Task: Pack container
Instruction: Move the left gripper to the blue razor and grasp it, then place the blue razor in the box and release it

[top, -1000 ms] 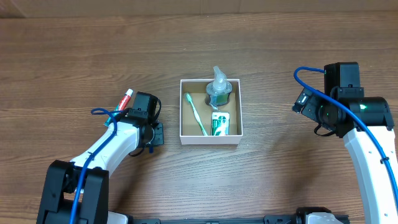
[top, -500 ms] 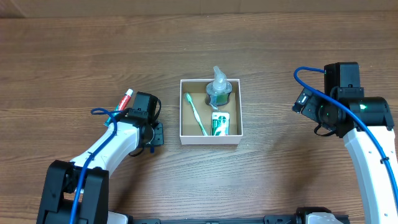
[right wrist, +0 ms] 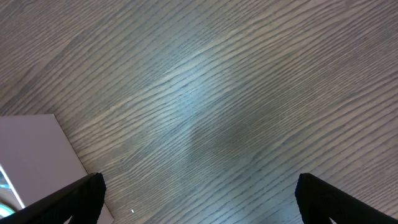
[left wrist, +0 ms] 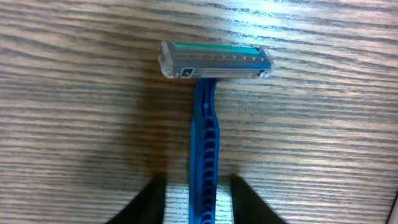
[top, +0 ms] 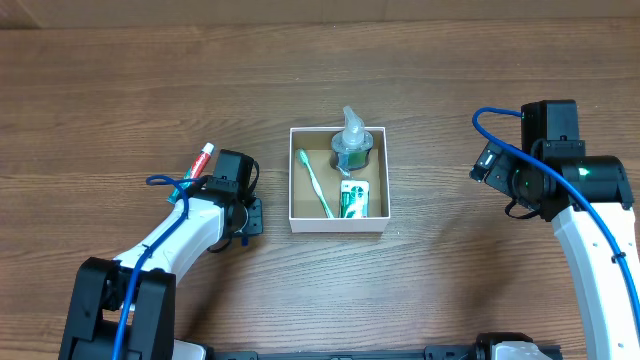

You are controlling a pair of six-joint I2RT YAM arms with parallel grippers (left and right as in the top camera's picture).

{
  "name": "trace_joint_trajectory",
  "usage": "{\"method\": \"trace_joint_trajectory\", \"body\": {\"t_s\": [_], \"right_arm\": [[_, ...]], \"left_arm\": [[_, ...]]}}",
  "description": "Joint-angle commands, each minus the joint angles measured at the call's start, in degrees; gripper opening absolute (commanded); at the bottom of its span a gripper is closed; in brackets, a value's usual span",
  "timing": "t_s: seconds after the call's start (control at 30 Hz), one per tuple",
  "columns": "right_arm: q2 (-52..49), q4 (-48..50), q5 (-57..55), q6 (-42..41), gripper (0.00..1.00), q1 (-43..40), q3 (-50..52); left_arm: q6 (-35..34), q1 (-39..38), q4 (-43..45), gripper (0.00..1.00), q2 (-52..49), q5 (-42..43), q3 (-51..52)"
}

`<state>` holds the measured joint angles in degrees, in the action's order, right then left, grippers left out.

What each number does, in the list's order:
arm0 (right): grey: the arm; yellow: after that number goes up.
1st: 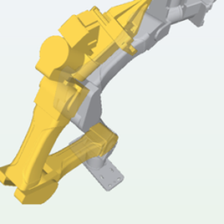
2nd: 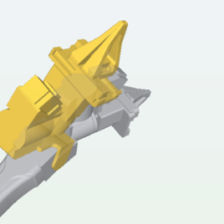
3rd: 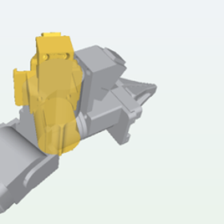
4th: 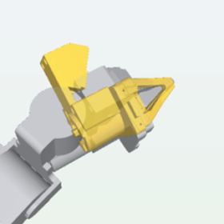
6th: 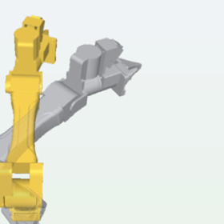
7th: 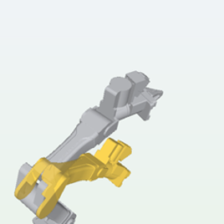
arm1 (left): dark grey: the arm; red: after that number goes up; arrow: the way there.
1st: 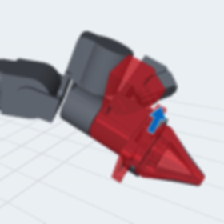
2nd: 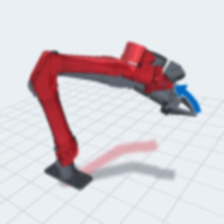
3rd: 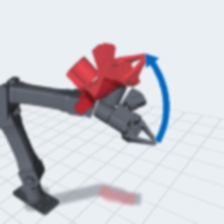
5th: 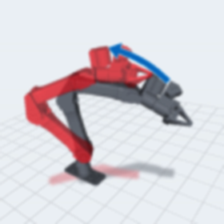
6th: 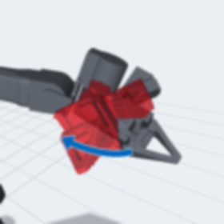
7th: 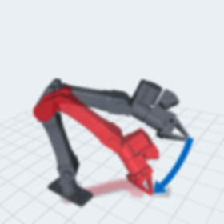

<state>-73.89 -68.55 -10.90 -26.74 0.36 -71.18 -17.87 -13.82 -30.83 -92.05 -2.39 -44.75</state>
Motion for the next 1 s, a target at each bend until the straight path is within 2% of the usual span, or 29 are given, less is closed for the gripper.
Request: {"method": "trace_joint_trajectory", "body": {"t_s": [0.0,0.1,0.2,0.33,0.53,0.7,0.87,0.97], "right_arm": [[0.48,0.31,-0.63,0.11,1.00,-0.22,-1.22],[0.48,0.33,-0.63,0.11,1.00,-0.22,-1.22],[0.48,0.33,-0.63,0.11,1.00,-0.22,-1.22],[0.48,0.33,-0.63,0.11,1.00,-0.22,-1.22],[0.48,0.33,-0.61,0.11,1.00,-0.22,-1.22],[0.48,0.33,-0.63,0.11,1.00,-0.22,-1.22],[0.48,0.33,-0.61,0.11,1.00,-0.22,-1.22],[0.48,0.33,-0.63,0.11,1.00,-0.22,-1.22]], "left_arm": [[0.11,0.33,0.04,0.24,-0.52,-0.76,0.92],[0.11,0.33,-0.20,0.17,-0.52,-0.76,0.20],[0.11,0.33,-1.64,0.05,-0.52,-0.76,-1.66],[0.11,0.33,-4.81,0.04,-0.50,-0.76,-5.97],[-0.52,0.31,-15.74,0.04,-0.50,-0.31,-20.81],[-1.09,0.24,-22.47,0.04,-0.50,6.60,-31.89],[-7.91,-2.19,-22.86,0.04,-0.50,10.95,-33.97],[-8.83,-6.03,-20.59,0.04,-0.50,11.72,-33.94]]}}
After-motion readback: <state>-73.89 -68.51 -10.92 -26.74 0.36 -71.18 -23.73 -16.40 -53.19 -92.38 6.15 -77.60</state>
